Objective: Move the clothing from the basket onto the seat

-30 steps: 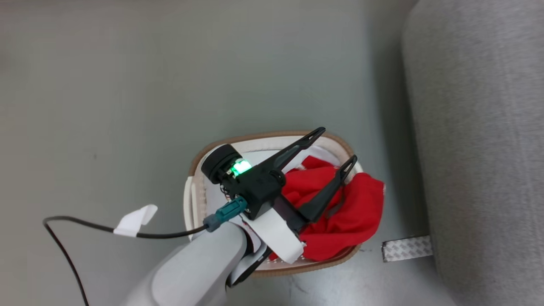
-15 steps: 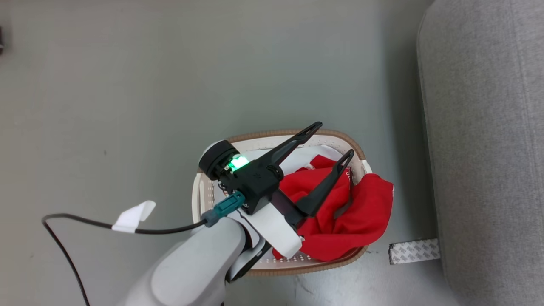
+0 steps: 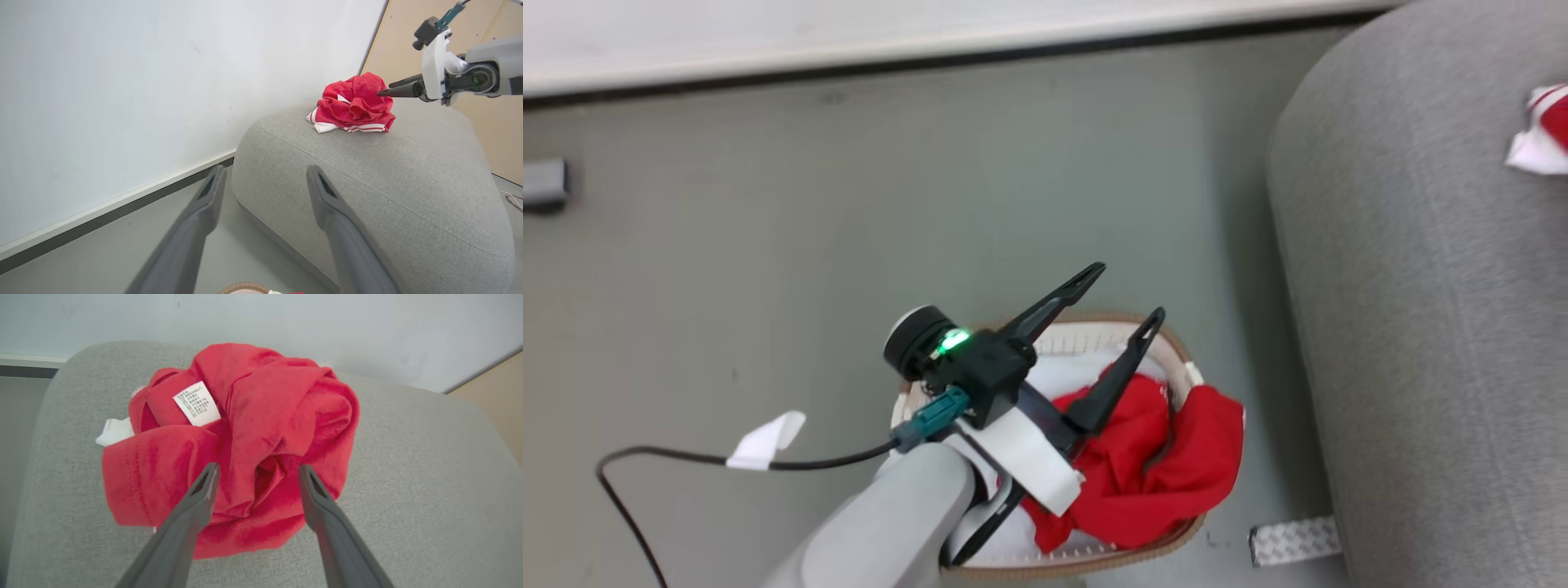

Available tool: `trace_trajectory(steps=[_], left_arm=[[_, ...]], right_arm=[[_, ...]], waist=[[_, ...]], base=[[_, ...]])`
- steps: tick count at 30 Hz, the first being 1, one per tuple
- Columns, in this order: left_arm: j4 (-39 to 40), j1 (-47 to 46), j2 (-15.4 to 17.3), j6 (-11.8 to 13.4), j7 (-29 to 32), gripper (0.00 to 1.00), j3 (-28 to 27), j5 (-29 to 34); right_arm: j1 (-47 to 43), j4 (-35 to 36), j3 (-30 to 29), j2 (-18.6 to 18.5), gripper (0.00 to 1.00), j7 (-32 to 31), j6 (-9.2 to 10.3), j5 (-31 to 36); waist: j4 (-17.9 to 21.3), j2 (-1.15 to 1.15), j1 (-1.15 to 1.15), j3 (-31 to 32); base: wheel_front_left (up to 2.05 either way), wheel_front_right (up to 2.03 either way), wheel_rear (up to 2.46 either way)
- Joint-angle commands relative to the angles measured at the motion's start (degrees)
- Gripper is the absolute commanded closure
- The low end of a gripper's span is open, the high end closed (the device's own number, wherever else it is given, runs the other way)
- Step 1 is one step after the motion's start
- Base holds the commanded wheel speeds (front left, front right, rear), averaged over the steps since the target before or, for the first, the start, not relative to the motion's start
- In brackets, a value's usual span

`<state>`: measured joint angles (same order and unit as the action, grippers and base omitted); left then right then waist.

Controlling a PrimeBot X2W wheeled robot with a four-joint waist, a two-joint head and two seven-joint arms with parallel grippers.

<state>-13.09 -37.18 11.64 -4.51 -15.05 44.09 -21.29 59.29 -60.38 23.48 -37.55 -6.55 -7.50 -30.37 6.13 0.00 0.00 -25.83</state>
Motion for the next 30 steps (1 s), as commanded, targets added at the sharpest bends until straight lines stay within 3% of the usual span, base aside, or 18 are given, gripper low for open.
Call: trace_trajectory(steps=[1,12,30], left_arm=[[-0.02,1.64,0.91,0.31,-0.16,0.00,-0.75,-0.08],[1.34,9.59,2.71,2.54,-0.16,0.00,-6.72,-2.15],[4.77,22.94,6.61,7.51,-0.12,0.00,-20.41,-3.70]], right_arm=[[-1.59,1.15,1.40,-0.62,0.00,-0.23,0.00,-0.89],[-8.07,9.81,4.76,-1.65,0.00,6.81,0.00,-7.00],[-24.40,28.57,-0.28,5.29,0.00,17.40,0.00,-8.92]], waist=[[1.07,0.00,0.00,4.59],[0.15,0.00,0.00,17.87],[-3.97,0.00,0.00,27.42]], base=[[0.00,0.00,0.00],[0.00,0.00,0.00],[0.00,0.00,0.00]])
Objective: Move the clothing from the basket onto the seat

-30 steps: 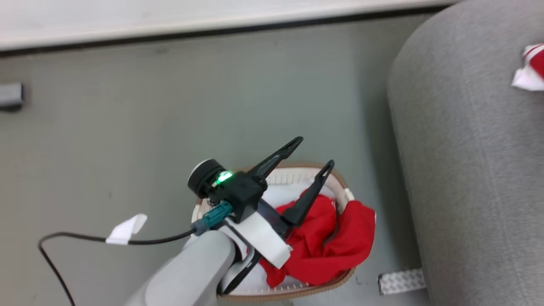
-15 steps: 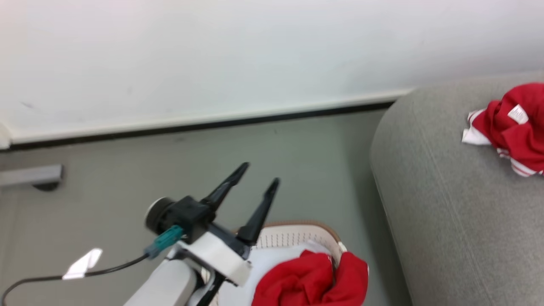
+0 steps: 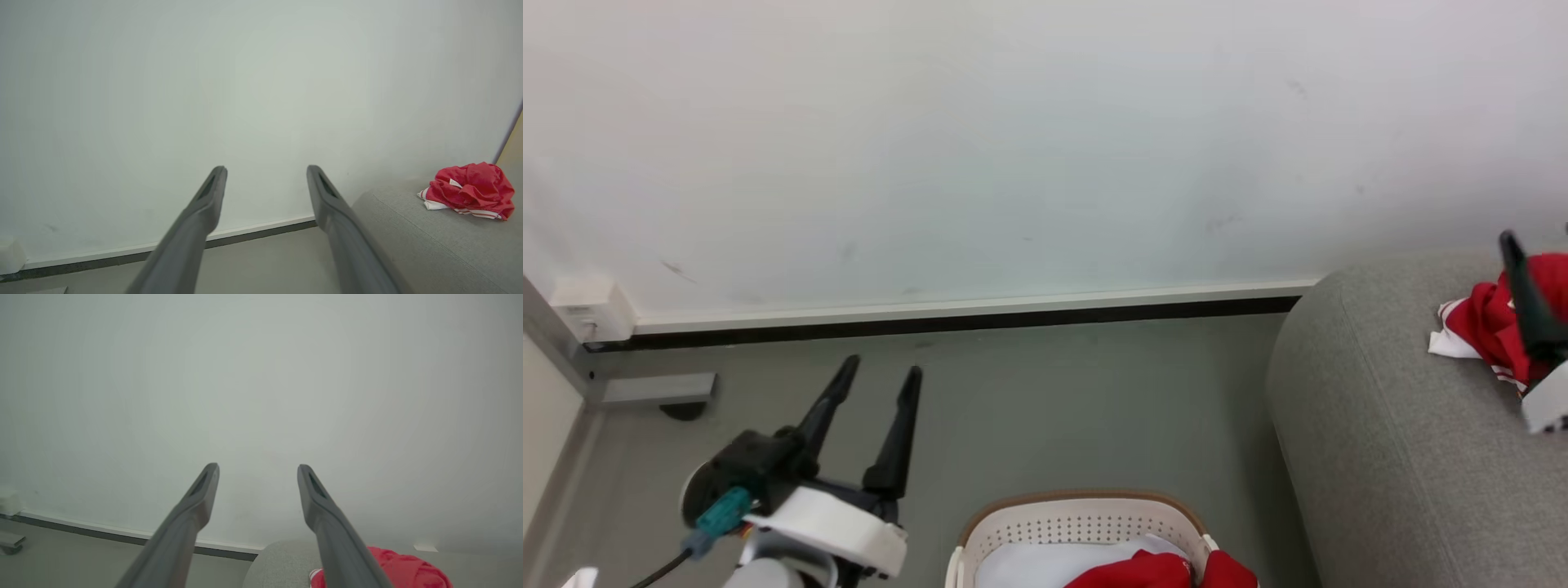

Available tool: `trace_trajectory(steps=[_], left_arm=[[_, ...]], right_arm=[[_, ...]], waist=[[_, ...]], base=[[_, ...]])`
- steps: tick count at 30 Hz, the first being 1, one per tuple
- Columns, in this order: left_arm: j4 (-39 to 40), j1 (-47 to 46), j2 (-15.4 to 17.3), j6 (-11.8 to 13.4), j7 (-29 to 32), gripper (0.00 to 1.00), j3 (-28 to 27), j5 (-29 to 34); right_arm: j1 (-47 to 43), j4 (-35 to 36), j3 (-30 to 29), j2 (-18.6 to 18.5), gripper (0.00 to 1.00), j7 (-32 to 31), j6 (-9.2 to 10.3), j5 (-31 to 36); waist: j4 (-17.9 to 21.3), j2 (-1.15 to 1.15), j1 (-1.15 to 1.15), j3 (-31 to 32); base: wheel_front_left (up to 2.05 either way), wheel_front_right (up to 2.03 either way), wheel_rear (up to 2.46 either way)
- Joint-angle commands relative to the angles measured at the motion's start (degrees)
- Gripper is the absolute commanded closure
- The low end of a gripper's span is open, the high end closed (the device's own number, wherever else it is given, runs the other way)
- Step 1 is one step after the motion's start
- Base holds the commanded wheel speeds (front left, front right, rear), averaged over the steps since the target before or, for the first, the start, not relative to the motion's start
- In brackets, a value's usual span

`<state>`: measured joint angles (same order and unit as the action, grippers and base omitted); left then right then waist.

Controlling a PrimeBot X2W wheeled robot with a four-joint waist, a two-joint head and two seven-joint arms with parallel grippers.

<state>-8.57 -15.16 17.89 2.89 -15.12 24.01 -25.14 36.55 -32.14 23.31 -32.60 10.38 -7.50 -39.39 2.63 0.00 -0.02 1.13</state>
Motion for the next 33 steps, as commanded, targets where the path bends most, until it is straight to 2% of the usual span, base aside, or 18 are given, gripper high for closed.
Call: trace_trajectory(steps=[1,8,15,23,28,33], left_arm=[[0.61,1.71,0.35,0.47,-0.05,0.00,-1.39,0.36],[3.65,8.51,-1.09,1.71,-0.05,0.00,-8.12,2.42],[6.04,15.43,-4.83,2.54,-0.05,0.00,-14.73,5.52],[6.92,20.19,-9.32,-0.66,-0.05,0.00,-20.22,9.61],[6.20,20.46,-11.33,-3.41,-0.05,0.00,-22.45,11.45],[5.78,19.59,-12.85,-5.13,-0.05,0.00,-23.72,13.09]], right_arm=[[-2.98,1.62,-0.82,0.74,0.00,0.91,0.01,0.57],[-14.29,9.49,-6.35,6.62,0.00,3.55,0.01,5.62],[-25.05,15.77,-10.92,15.53,0.00,4.73,0.01,13.21],[-32.73,19.95,-14.14,22.88,0.00,4.82,0.01,19.56],[-34.06,20.83,-14.20,24.03,0.00,4.83,0.01,21.09],[-33.93,21.26,-13.99,24.50,0.00,4.84,0.01,21.45]], waist=[[-0.66,0.00,0.02,0.63],[-1.14,0.00,0.02,2.02],[-0.35,0.00,0.02,2.81],[0.21,0.00,0.02,2.31],[0.33,0.00,0.02,1.57],[0.40,0.00,0.02,1.05]], base=[[0.00,0.00,0.00],[0.00,0.00,0.00],[0.00,0.00,0.00],[0.00,0.00,0.00],[0.00,0.00,0.00],[0.00,0.00,0.00]])
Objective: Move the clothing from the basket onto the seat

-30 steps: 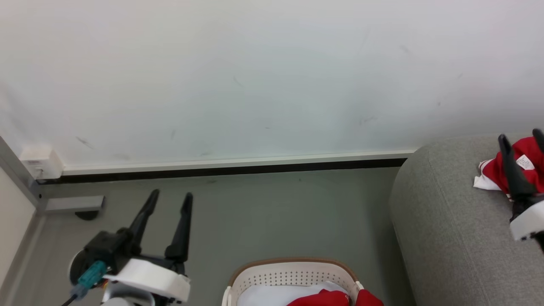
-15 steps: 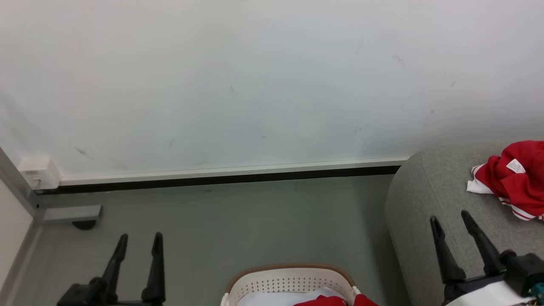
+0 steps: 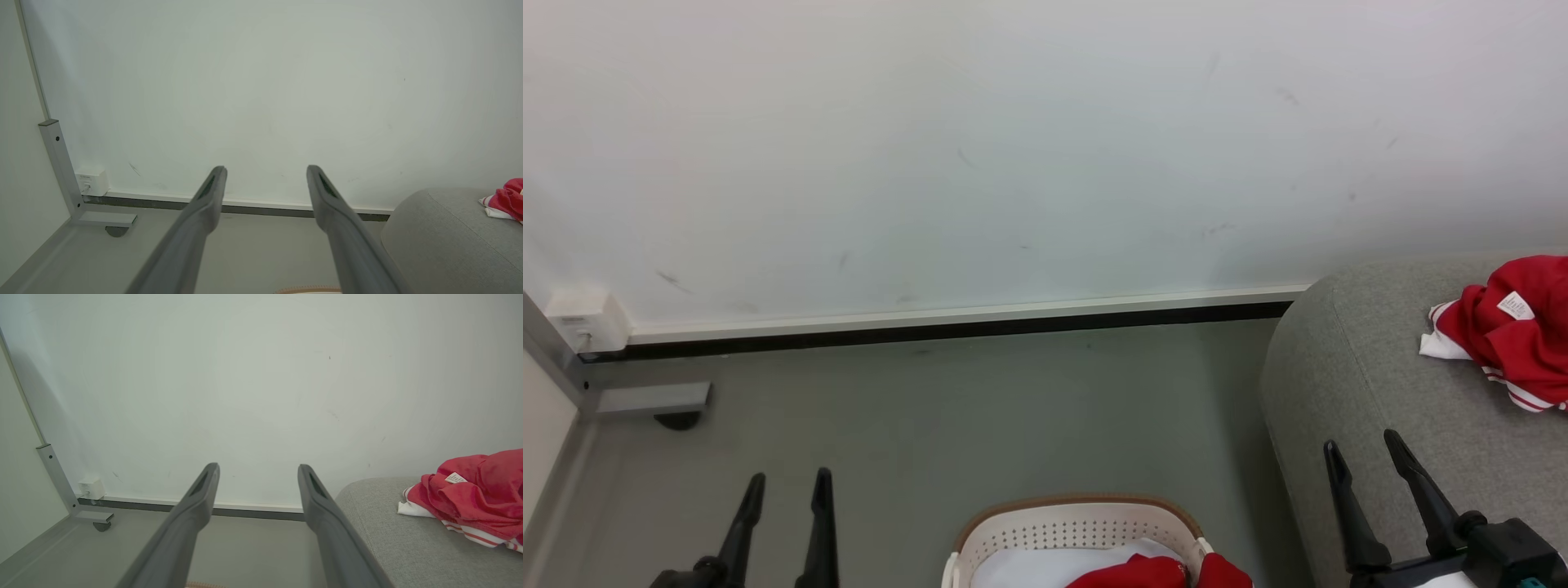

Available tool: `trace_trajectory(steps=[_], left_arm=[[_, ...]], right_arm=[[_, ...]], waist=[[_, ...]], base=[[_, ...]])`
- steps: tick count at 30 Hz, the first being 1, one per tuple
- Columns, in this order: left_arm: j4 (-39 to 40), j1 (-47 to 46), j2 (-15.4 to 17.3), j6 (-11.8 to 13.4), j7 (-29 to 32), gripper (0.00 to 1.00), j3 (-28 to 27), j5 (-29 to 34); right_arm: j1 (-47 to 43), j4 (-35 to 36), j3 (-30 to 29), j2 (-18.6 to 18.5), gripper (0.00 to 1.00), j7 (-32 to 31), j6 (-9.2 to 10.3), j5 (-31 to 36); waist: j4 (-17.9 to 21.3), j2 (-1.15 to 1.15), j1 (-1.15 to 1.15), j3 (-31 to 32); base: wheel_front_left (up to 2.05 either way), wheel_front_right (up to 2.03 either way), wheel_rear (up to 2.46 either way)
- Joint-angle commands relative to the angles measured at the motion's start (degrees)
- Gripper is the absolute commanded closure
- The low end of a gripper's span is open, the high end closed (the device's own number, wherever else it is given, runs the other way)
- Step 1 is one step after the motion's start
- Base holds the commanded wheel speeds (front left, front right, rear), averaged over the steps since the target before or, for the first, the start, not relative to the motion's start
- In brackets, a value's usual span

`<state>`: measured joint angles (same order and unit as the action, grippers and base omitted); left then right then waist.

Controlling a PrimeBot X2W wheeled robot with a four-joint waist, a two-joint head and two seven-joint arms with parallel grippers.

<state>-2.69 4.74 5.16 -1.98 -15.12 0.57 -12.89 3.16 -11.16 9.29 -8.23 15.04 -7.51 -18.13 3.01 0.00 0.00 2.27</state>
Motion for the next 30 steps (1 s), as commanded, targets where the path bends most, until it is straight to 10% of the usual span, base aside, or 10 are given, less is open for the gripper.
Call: trace_trajectory(steps=[1,30], left_arm=[[-0.19,-0.45,-0.30,-0.49,-0.05,0.00,-0.51,0.96],[-0.91,-1.68,-2.16,-2.71,-0.05,0.00,-1.87,3.64]], right_arm=[[-0.48,0.35,0.05,0.14,0.00,0.18,0.02,0.25],[1.56,0.13,0.04,0.27,0.00,0.19,0.02,-0.55]], waist=[[0.05,0.00,0.00,-0.17],[2.31,0.00,0.00,-1.80]], base=[[0.00,0.00,0.00],[0.00,0.00,0.00]])
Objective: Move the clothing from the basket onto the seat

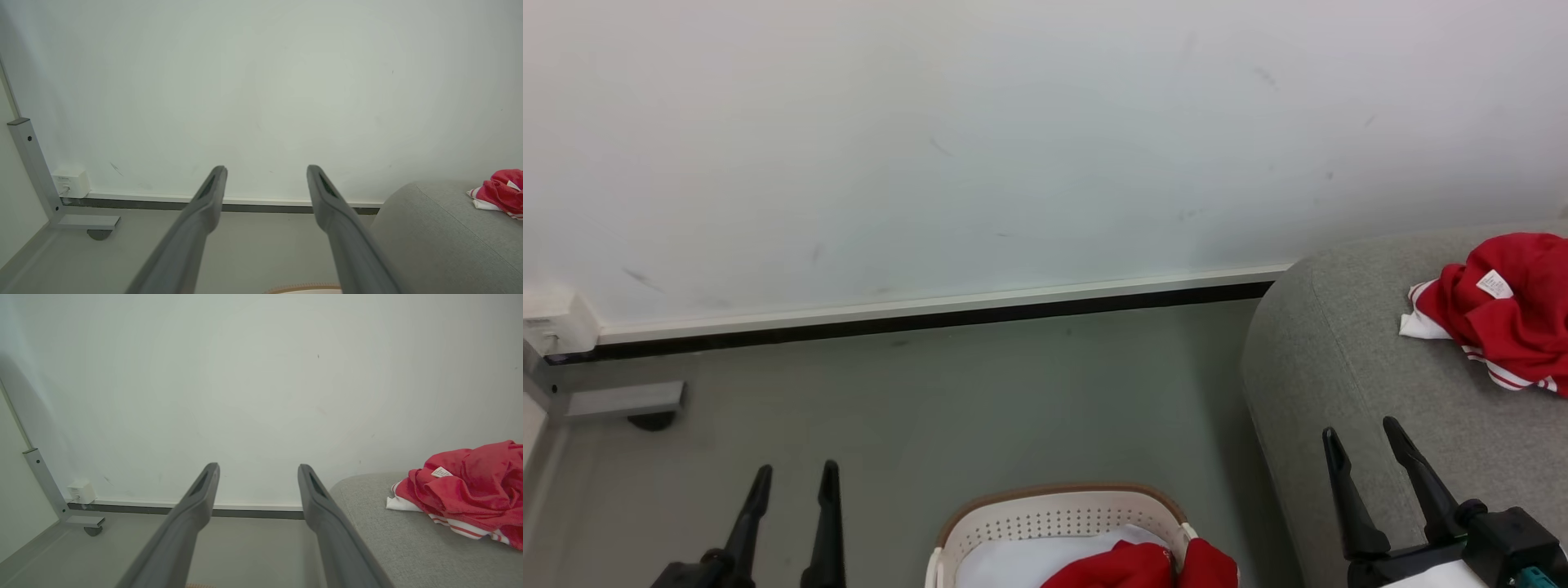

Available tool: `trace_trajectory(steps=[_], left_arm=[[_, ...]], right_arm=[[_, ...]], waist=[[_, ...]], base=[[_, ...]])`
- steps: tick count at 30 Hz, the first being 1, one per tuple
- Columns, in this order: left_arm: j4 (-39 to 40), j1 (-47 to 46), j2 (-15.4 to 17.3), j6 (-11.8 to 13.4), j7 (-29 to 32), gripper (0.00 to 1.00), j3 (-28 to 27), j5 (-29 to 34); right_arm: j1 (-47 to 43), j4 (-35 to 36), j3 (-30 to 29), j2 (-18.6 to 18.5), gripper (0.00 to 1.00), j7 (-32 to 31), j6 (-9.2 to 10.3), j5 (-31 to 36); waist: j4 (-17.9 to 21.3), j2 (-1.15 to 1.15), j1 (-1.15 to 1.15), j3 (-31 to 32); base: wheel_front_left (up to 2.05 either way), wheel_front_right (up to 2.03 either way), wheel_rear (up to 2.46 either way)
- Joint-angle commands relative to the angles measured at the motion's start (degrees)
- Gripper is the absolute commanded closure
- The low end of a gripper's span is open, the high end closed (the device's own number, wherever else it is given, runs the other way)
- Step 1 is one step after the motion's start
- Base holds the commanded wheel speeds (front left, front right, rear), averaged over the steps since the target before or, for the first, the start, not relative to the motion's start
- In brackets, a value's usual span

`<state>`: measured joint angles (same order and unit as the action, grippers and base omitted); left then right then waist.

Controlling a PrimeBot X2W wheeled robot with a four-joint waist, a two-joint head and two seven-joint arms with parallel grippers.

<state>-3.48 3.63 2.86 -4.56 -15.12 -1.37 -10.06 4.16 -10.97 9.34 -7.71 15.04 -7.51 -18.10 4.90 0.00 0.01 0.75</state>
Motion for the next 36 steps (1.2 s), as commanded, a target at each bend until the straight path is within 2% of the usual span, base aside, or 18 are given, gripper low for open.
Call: trace_trajectory(steps=[1,20,30,36], left_arm=[[-0.22,-0.68,0.13,-0.21,-0.05,0.00,0.13,0.84],[-4.58,-6.10,0.20,-1.91,-0.05,0.00,3.63,1.63],[-16.45,-13.91,2.16,-2.87,-0.05,0.00,10.73,2.10],[-26.05,-20.50,4.09,-2.95,0.81,0.00,17.47,-0.68]], right_arm=[[0.70,-0.07,-0.04,-0.22,0.00,0.19,0.02,-0.61],[4.50,0.22,-3.22,-0.59,0.00,0.19,0.02,-0.45],[7.47,1.01,-5.32,-0.06,0.00,0.18,0.02,-0.48],[9.60,1.57,-6.30,-0.04,0.00,0.11,0.02,-0.88]], waist=[[0.71,0.00,-0.01,-0.47],[7.61,0.00,-0.01,-6.66],[11.29,0.00,-0.01,-11.89],[12.93,0.00,-0.01,-16.18]], base=[[0.00,0.00,0.00],[0.00,0.00,0.00],[0.00,0.00,0.00],[0.00,0.00,0.00]])
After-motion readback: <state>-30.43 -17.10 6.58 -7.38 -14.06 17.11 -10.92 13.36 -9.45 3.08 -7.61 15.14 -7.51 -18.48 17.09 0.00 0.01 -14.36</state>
